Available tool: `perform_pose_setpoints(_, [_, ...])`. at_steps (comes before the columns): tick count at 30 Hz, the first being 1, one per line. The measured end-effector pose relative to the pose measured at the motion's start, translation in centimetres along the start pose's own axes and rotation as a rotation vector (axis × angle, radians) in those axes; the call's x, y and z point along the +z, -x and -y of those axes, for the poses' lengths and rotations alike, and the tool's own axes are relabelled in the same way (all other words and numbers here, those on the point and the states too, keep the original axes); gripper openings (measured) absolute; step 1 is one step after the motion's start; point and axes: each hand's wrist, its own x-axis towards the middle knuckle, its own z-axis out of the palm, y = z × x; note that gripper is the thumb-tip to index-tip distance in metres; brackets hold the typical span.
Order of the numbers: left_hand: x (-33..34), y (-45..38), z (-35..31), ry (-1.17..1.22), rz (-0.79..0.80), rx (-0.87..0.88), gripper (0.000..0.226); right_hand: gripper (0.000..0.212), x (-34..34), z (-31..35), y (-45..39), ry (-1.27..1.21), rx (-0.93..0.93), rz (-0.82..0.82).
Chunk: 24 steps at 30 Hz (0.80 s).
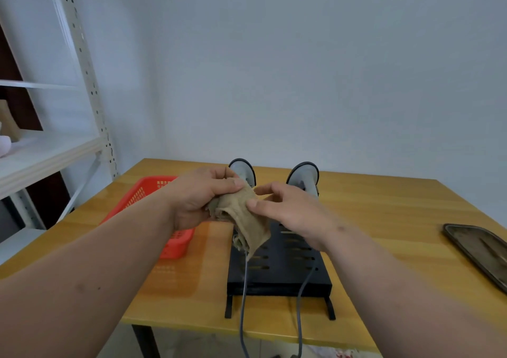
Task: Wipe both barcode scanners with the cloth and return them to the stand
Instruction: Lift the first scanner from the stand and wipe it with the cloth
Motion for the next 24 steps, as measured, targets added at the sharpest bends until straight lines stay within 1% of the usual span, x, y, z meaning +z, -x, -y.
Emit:
perform_pose_setpoints(1, [0.2,-0.1,0.0,-0.009,0.017,0.005,0.003,0.041,0.2,-0.2,-0.2,-0.052,0.007,0.017])
perform_pose_setpoints(3, [0.1,-0.2,0.2,-0.034,0.022,0.004,0.004,0.025,0.2,-0.6,-0.3,-0.148,0.019,0.039])
perform_pose_setpoints(5, [-0.3,-0.2,0.5,-0.058,0.017,-0.013,0.013,0.014,-0.1,-0.9,-0.3,-0.229,0.029,0.057])
perform_pose_setpoints(7, [-0.6,-0.3,1.1,-0.081,-0.014,-0.039,0.026,0.012,-0.3,-1.3,-0.4,-0.289,0.040,0.065])
perform_pose_setpoints(8, [-0.7,-0.3,1.4,-0.079,-0.043,-0.046,0.028,0.011,-0.3,-1.4,-0.5,-0.312,0.042,0.063])
perform_pose_setpoints(10, [-0.6,-0.5,2.1,-0.053,-0.094,-0.060,0.023,0.010,-0.1,-1.7,-0.6,-0.355,0.038,0.059])
perform_pose_setpoints(12, [-0.2,-0.5,2.8,-0.062,-0.110,-0.077,0.017,0.010,0.3,-2.0,-0.6,-0.395,0.032,0.058])
perform_pose_setpoints(15, [0.5,-0.5,3.8,-0.066,-0.089,-0.099,0.005,0.007,1.1,-2.2,-0.5,-0.464,0.007,0.052])
perform_pose_setpoints(17, [0.8,-0.4,4.3,-0.043,-0.074,-0.120,0.013,0.012,1.7,-2.4,-0.5,-0.511,0.005,0.027])
perform_pose_setpoints(22, [0.8,-0.3,4.3,-0.055,0.007,-0.148,0.022,0.003,2.4,-3.0,-0.6,-0.561,-0.013,-0.029])
perform_pose_setpoints(24, [0.5,-0.3,4.2,-0.078,0.029,-0.160,0.022,0.005,2.4,-3.1,-0.7,-0.583,-0.008,-0.037])
